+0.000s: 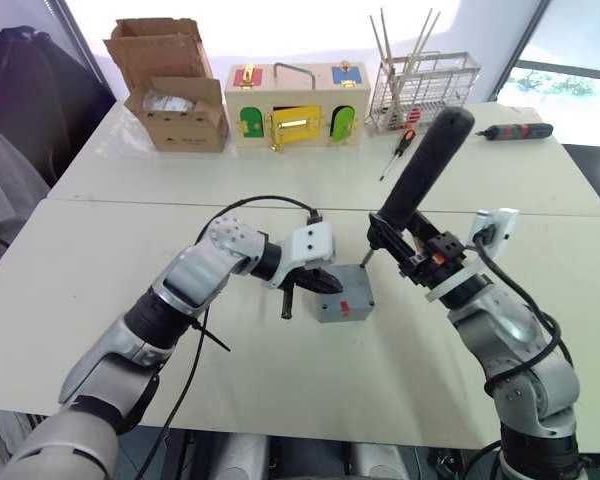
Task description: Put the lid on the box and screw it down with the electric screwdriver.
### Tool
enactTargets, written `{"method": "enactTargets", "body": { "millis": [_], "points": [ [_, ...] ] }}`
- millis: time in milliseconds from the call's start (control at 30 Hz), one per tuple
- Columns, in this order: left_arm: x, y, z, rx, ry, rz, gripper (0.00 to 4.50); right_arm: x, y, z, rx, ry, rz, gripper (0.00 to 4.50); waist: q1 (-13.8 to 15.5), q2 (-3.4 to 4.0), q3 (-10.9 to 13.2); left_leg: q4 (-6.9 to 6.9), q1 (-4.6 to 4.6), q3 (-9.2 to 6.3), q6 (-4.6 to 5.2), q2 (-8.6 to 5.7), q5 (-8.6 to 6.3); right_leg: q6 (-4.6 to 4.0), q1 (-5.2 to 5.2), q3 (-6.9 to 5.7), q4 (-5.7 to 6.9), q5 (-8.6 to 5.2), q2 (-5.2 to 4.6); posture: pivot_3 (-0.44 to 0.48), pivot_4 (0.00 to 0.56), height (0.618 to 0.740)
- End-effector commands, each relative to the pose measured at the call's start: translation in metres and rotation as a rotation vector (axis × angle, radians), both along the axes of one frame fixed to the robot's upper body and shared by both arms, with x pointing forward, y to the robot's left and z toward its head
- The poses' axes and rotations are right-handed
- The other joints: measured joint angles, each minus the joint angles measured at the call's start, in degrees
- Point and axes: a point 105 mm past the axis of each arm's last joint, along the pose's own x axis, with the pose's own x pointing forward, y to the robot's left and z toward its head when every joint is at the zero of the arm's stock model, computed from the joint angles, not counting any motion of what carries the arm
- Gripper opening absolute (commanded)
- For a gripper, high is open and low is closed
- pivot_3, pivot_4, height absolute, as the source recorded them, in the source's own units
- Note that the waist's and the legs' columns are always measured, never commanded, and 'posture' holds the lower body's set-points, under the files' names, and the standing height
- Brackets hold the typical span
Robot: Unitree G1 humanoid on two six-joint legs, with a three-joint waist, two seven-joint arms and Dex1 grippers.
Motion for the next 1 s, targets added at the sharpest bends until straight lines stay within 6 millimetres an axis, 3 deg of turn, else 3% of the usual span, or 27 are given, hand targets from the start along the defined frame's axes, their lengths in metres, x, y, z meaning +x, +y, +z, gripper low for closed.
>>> {"method": "enactTargets", "body": {
  "millis": [33, 167, 533, 800, 1000],
  "points": [
    [0.007, 0.011, -0.022, 0.108, -0.003, 0.052, 0.0, -0.008, 0.014, 0.004, -0.052, -0.045, 0.06, 1.85, 0.0, -0.04, 0.0, -0.01, 0.06, 0.0, 0.01, 0.0, 0.0, 0.0, 0.05, 0.0, 0.0, 0.0, 0.0, 0.0, 0.15, 0.739],
    [0.006, 0.013, -0.029, 0.127, 0.034, 0.07, 0.0, -0.007, 0.013, -0.005, -0.096, -0.025, 0.065, 1.85, 0.0, -0.12, -0.1, -0.11, 0.61, 0.0, 0.39, 0.02, -0.23, 0.01, 0.6, 0.0, -0.22, -0.03, 0.02, 0.0, 0.15, 0.739],
    [0.002, 0.012, -0.04, 0.144, 0.062, 0.094, 0.0, -0.004, 0.013, -0.037, -0.111, 0.09, 0.054, 1.85, 0.1, -0.85, -1.1, -0.2, 0.9, -0.05, 0.62, 0.13, -0.38, 0.08, 1.03, 0.0, -0.64, -0.08, 0.15, 0.0, 0.15, 0.739],
    [0.004, 0.012, -0.04, 0.139, 0.065, 0.108, 0.0, 0.005, 0.009, -0.047, -0.135, 0.123, 0.037, 1.85, 0.1, -0.9, -1.3, -0.43, 1.67, -0.05, 0.78, 0.15, -0.5, 0.05, 1.81, 0.0, -0.94, -0.14, 0.17, 0.0, 0.15, 0.739],
    [0.005, 0.013, -0.04, 0.138, 0.065, 0.115, 0.0, 0.009, 0.008, -0.048, -0.139, 0.133, 0.036, 1.85, 0.2, -0.91, -1.3, -0.46, 1.73, -0.08, 0.78, 0.15, -0.51, 0.06, 1.87, 0.01, -0.98, -0.17, 0.16, 0.0, 0.15, 0.739]
  ]
}}
